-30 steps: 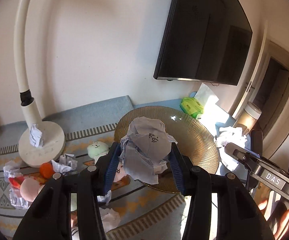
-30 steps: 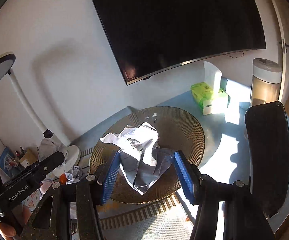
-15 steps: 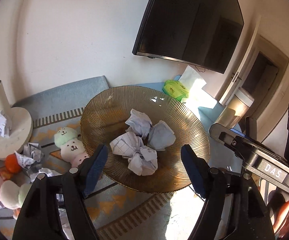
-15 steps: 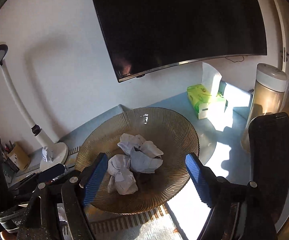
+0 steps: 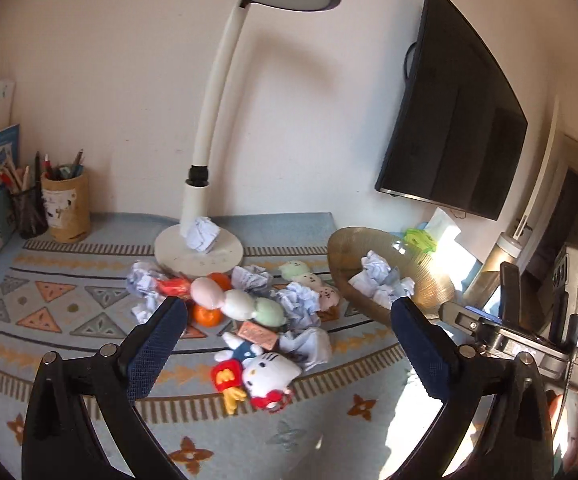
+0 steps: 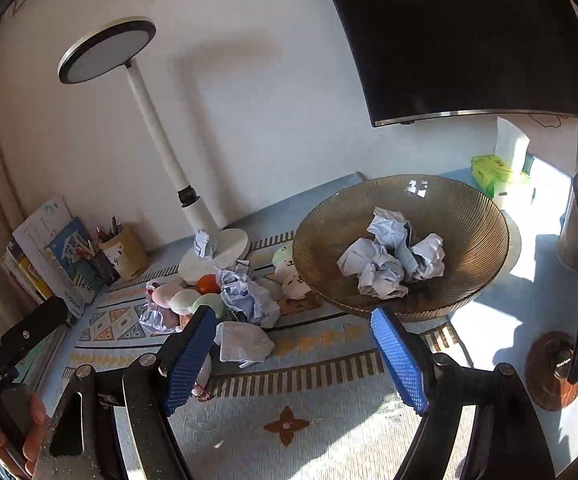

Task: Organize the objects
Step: 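Move both open grippers back to the pile, then grasp the stacked pink-white-green plush with the right gripper while the left grasps a paper ball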

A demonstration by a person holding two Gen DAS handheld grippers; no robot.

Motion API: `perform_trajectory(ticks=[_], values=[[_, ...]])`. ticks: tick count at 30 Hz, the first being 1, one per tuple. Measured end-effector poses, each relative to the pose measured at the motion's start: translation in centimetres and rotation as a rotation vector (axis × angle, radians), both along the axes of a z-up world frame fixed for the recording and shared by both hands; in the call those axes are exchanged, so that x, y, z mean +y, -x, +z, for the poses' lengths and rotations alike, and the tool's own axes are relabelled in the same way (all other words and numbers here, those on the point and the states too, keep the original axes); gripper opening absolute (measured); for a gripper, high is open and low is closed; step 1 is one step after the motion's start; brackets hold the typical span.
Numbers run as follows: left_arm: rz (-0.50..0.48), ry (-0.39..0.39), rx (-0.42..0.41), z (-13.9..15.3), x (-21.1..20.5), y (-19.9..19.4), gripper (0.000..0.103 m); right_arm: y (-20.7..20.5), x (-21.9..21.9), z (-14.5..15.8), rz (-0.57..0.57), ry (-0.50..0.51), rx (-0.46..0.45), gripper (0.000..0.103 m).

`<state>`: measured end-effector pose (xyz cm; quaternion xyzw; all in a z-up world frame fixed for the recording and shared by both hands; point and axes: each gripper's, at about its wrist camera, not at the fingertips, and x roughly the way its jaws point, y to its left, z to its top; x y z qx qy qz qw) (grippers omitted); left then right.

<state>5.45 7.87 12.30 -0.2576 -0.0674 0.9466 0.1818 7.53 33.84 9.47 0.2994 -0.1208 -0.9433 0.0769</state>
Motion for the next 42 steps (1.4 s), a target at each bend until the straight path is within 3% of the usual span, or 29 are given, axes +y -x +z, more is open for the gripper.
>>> perform_trajectory(ticks=[3, 8, 11, 12, 18, 25, 30, 34, 38, 42], values=[[0.152, 0.100, -0.035, -3.8, -3.6, 0.4, 0.102, 0.3, -2.2, -3.0, 0.037, -0.019, -0.019, 0.079], [0.240, 0.027, -0.140, -8.5, -7.8, 1.6, 0.102, 2.0, -3.6, -7.4, 0.045, -0.031, -0.120, 0.079], [0.290, 0.032, -0.170, -10.7, -8.3, 1.6, 0.102, 2.4, -3.6, -8.0, 0.040, -0.040, -0.140, 0.080], [0.288, 0.043, -0.212, -10.8, -8.2, 2.0, 0.102, 2.5, -3.5, -8.0, 0.031, -0.042, -0.144, 0.082], [0.266, 0.088, -0.143, -10.1, -6.9, 0.8, 0.102, 2.9, -3.8, -8.3, 0.013, -0.070, -0.169, 0.083], [0.267, 0.030, -0.143, -10.3, -8.0, 0.7, 0.102, 2.6, -4.7, -8.1, 0.019, -0.122, -0.152, 0.083], [0.266, 0.035, -0.145, -10.4, -7.9, 0.7, 0.102, 2.5, -5.4, -8.1, 0.024, -0.167, -0.139, 0.083], [0.271, 0.047, -0.165, -10.4, -7.8, 1.0, 0.102, 2.4, -5.5, -7.7, 0.069, -0.156, -0.124, 0.083], [0.221, 0.027, -0.231, -9.2, -8.3, 2.7, 0.102, 3.6, -5.4, -7.3, 0.174, -0.062, -0.199, 0.079], [0.196, 0.098, -0.196, -6.9, -7.8, 5.5, 0.102, 5.5, -7.2, -4.2, 0.210, -0.150, -0.156, 0.077]])
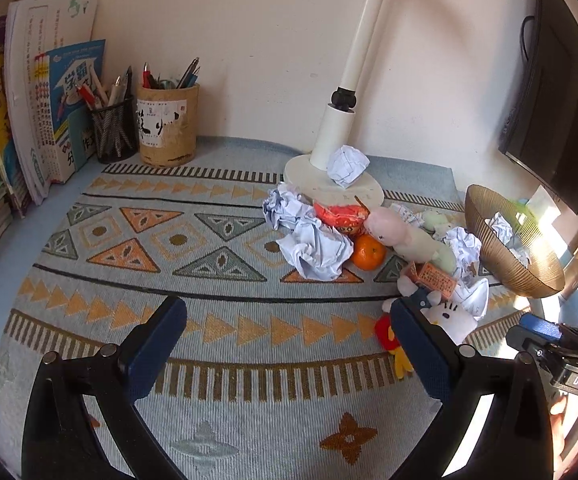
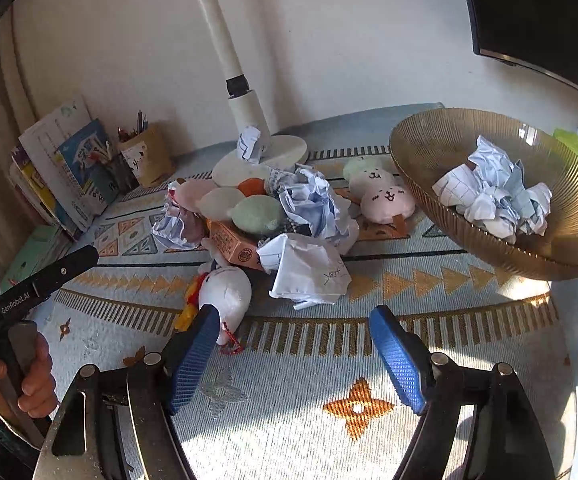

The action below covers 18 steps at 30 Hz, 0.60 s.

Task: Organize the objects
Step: 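Grasp the stacked pink-white-green plush with the right gripper while the left grasps a paper ball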

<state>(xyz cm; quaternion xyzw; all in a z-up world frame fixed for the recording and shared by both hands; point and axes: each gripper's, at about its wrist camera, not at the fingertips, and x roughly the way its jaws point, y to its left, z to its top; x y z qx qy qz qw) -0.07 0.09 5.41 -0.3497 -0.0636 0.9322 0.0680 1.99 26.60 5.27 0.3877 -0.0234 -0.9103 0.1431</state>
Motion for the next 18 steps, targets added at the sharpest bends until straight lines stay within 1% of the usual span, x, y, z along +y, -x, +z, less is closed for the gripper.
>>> perform_trajectory(ticks=[2, 5, 7, 8, 9, 10, 13, 14, 15, 16, 17, 18], values=[[-0.034, 0.021, -0.018, 0.1, 0.7, 2.3, 0.102, 1.7, -1.4, 1.0, 0.042, -0.052, 0.014, 0.077], [-0.054, 0.037, -0.100, -1.5, 1.7, 6.0, 0.101, 4.5, -3.5, 1.3, 0.105, -0.130, 0.040, 0.077], [-0.057, 0.035, -0.129, -2.6, 2.2, 7.8, 0.101, 6.6, -4.8, 0.5, 0.135, -0.197, 0.025, 0.077], [-0.055, 0.038, -0.140, -3.1, 2.4, 8.6, 0.100, 7.6, -5.3, -0.1, 0.156, -0.222, 0.008, 0.075], [-0.054, 0.042, -0.147, -3.6, 2.6, 9.3, 0.098, 8.4, -5.8, -0.7, 0.182, -0.238, -0.006, 0.071], [-0.058, 0.040, -0.151, -4.0, 2.7, 9.9, 0.096, 9.0, -6.3, -1.1, 0.204, -0.249, -0.011, 0.070], [-0.087, -0.003, -0.155, -4.7, 3.0, 11.1, 0.095, 10.0, -7.5, -1.9, 0.266, -0.257, 0.003, 0.070], [-0.091, -0.011, -0.150, -4.8, 3.0, 11.3, 0.089, 10.3, -7.9, -2.2, 0.284, -0.263, -0.001, 0.070], [-0.106, -0.022, -0.147, -4.9, 3.1, 11.4, 0.076, 10.7, -8.2, -2.4, 0.296, -0.263, -0.006, 0.070], [-0.121, -0.039, -0.149, -5.1, 3.1, 11.6, 0.068, 11.1, -8.6, -2.7, 0.304, -0.257, -0.014, 0.070], [-0.131, -0.059, -0.153, -5.2, 3.0, 11.7, 0.056, 11.4, -8.8, -3.0, 0.306, -0.252, -0.018, 0.069], [-0.137, -0.081, -0.152, -5.2, 2.8, 11.7, 0.053, 11.6, -9.0, -3.2, 0.312, -0.242, -0.018, 0.059]])
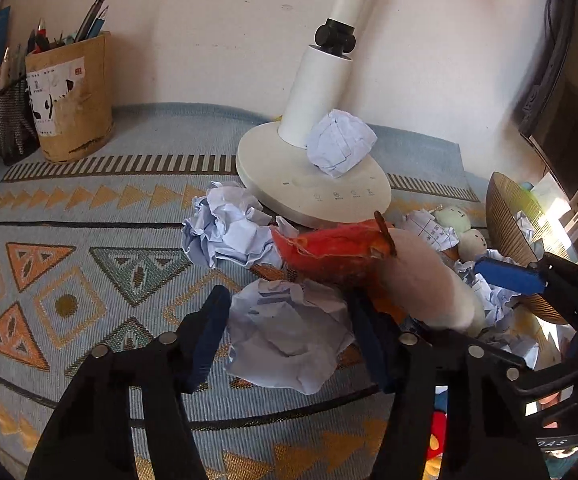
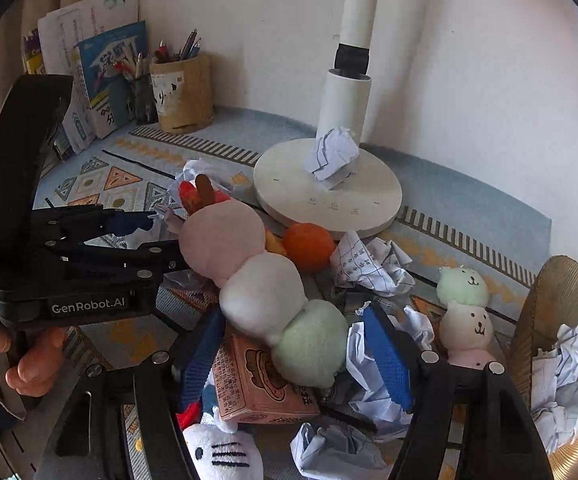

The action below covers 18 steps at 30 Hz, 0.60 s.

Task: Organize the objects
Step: 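Grasp the stacked pink-white-green plush with the right gripper while the left grasps a paper ball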

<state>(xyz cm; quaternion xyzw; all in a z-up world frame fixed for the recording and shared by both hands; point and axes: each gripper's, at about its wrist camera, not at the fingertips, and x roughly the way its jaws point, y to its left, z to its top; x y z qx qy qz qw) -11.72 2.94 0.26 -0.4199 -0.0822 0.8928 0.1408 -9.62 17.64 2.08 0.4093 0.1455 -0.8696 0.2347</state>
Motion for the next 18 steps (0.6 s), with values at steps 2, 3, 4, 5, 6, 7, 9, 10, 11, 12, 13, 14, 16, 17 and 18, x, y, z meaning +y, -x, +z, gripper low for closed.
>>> perform_trajectory(ticks=[2, 3, 4, 5, 6, 7, 9, 10, 11, 12, 13, 14, 16, 17, 18], values=[[0.005, -0.016, 0.022, 0.4, -0.4, -0.4, 0.050, -0.1, -0.1, 0.2, 0.004, 0.027, 0.013, 0.043], [0.009, -0.007, 0.034, 0.7, -0.5, -0.7, 0.049, -0.2, 0.0, 0.4, -0.004, 0.030, 0.025, 0.030], [0.010, -0.002, 0.046, 1.1, -0.8, -1.0, 0.049, -0.3, 0.2, 0.7, -0.023, 0.029, 0.037, 0.031], [0.005, -0.006, 0.058, 1.5, -1.0, -1.4, 0.048, -0.4, 0.5, 1.2, -0.040, 0.039, 0.050, 0.031], [0.001, -0.011, 0.071, 1.9, -1.2, -2.0, 0.048, -0.6, 1.1, 1.9, -0.049, 0.068, 0.059, 0.031], [-0.002, -0.012, 0.082, 2.4, -1.3, -2.5, 0.048, -1.0, 1.7, 2.7, -0.056, 0.108, 0.071, 0.031], [-0.012, -0.015, 0.116, 3.6, -1.6, -4.0, 0.048, -2.2, 3.2, 4.7, -0.089, 0.182, 0.095, 0.031], [-0.017, -0.016, 0.135, 4.2, -1.8, -5.0, 0.048, -2.9, 3.9, 5.7, -0.111, 0.209, 0.103, 0.031], [-0.018, -0.016, 0.156, 4.9, -1.9, -6.0, 0.048, -3.9, 4.7, 6.6, -0.126, 0.236, 0.108, 0.031], [-0.018, -0.017, 0.174, 5.6, -2.1, -7.2, 0.048, -5.1, 5.4, 7.4, -0.134, 0.269, 0.101, 0.031], [-0.020, -0.022, 0.189, 6.2, -2.3, -8.3, 0.048, -6.4, 6.3, 8.0, -0.136, 0.311, 0.082, 0.031], [-0.023, -0.028, 0.203, 6.6, -2.4, -9.4, 0.048, -7.8, 7.0, 8.3, -0.131, 0.353, 0.054, 0.031], [-0.028, -0.038, 0.229, 7.1, -2.3, -11.7, 0.048, -10.4, 8.1, 8.1, -0.133, 0.417, -0.019, 0.031], [-0.028, -0.041, 0.236, 7.1, -2.4, -12.7, 0.048, -11.6, 8.5, 7.6, -0.136, 0.441, -0.065, 0.031], [-0.026, -0.043, 0.243, 7.0, -2.4, -13.8, 0.048, -12.7, 9.0, 6.8, -0.141, 0.477, -0.131, 0.031]])
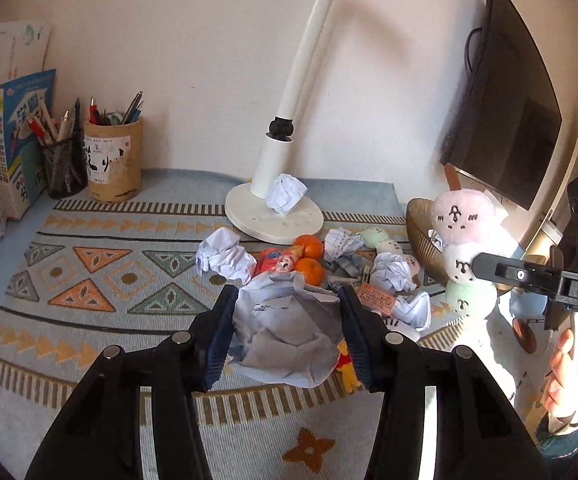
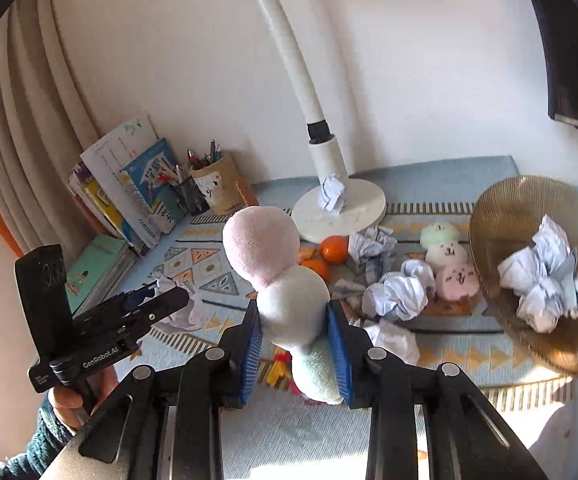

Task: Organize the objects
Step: 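Grasp the stacked pink-white-green plush with the right gripper while the left grasps a paper ball, then carry the plush and paper ball over the gold bowl and open both grippers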

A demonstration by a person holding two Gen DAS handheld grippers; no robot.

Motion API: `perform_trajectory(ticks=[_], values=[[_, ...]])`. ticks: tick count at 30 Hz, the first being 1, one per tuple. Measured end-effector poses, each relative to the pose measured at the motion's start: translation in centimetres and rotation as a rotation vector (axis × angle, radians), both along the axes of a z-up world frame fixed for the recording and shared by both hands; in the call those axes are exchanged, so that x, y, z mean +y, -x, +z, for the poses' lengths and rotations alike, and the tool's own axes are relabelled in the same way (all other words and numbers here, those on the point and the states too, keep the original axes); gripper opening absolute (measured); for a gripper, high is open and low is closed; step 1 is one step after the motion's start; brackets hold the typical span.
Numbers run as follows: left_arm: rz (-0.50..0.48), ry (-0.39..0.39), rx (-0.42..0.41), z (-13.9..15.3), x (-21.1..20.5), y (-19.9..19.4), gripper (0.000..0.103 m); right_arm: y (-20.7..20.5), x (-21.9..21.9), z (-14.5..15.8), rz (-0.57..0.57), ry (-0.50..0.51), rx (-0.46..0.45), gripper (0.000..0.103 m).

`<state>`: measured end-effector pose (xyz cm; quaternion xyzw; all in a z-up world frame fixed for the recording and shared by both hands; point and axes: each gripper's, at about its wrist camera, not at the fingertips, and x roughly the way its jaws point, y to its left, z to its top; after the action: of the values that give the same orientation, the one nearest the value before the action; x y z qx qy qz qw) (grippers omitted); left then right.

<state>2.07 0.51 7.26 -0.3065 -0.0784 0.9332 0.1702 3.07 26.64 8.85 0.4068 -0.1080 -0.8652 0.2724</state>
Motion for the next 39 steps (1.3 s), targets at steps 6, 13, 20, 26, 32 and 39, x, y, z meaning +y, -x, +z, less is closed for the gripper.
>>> perform_trajectory(ticks=[6, 13, 20, 26, 32, 39], values=[[0.015, -0.041, -0.065, -3.6, 0.6, -2.6, 0.048, -3.2, 1.5, -7.7, 0.069, 0.214, -0.353, 0.031], [0.082, -0.046, -0.091, -5.6, -0.3, -2.9, 0.048, -2.5, 3.9, -9.6, -0.071, 0.149, -0.356, 0.045], [0.061, 0.006, -0.052, -5.7, 0.8, -3.7, 0.048, -4.8, 4.0, -8.4, -0.125, 0.013, -0.222, 0.065], [0.049, -0.011, -0.052, -5.6, 0.5, -3.7, 0.048, -5.4, 0.3, -8.9, -0.144, -0.210, -0.118, 0.073], [0.039, -0.003, -0.043, -5.5, 0.7, -3.8, 0.048, -5.0, -2.6, -10.1, -0.145, -0.370, -0.044, 0.048], [0.045, 0.023, -0.050, -5.6, 1.2, -3.7, 0.048, -7.7, -1.0, -7.2, -0.137, -0.349, 0.048, 0.045]])
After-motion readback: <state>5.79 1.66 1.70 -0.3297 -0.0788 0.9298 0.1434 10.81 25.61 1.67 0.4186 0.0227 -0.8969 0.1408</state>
